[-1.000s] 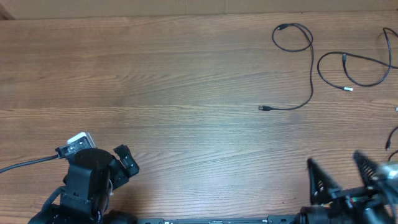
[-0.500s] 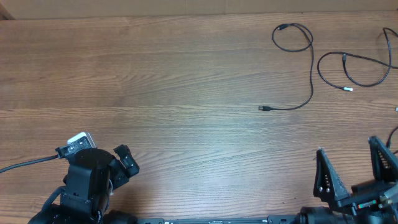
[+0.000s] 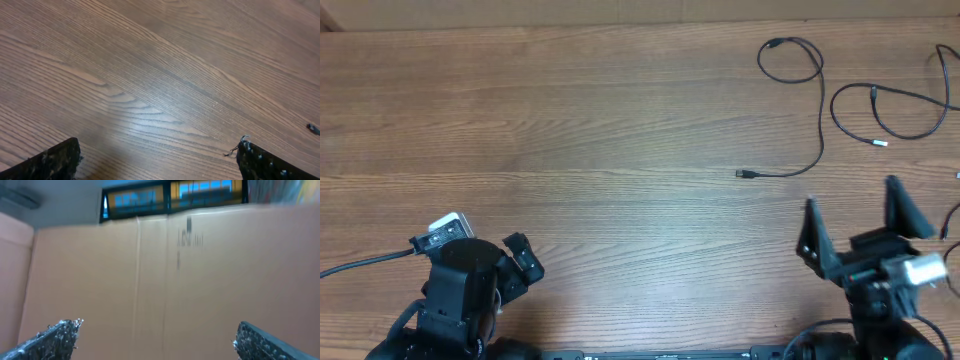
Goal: Untangle cables
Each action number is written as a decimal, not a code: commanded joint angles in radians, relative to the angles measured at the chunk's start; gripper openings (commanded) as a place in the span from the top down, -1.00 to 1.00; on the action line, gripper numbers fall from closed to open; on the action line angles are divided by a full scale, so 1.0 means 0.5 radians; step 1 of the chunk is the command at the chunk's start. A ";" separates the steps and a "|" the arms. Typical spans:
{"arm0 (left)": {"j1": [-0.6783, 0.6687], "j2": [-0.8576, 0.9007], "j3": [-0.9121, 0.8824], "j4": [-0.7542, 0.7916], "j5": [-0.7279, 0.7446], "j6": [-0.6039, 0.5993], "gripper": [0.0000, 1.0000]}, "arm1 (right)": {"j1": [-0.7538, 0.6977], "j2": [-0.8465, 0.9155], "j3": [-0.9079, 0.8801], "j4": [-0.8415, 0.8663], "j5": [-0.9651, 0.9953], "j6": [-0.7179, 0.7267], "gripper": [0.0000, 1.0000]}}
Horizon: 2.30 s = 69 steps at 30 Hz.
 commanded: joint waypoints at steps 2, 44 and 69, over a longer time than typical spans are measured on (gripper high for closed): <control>-0.002 -0.003 -0.007 0.001 0.001 -0.025 -0.99 | -0.013 -0.190 -0.243 0.007 0.003 0.008 -1.00; -0.002 -0.002 -0.007 0.001 0.001 -0.025 -0.99 | -0.049 -0.214 -0.580 -0.787 0.527 0.053 -1.00; -0.002 -0.002 -0.007 0.001 0.001 -0.025 -0.99 | 0.002 -0.214 -0.580 -0.781 0.538 0.046 -1.00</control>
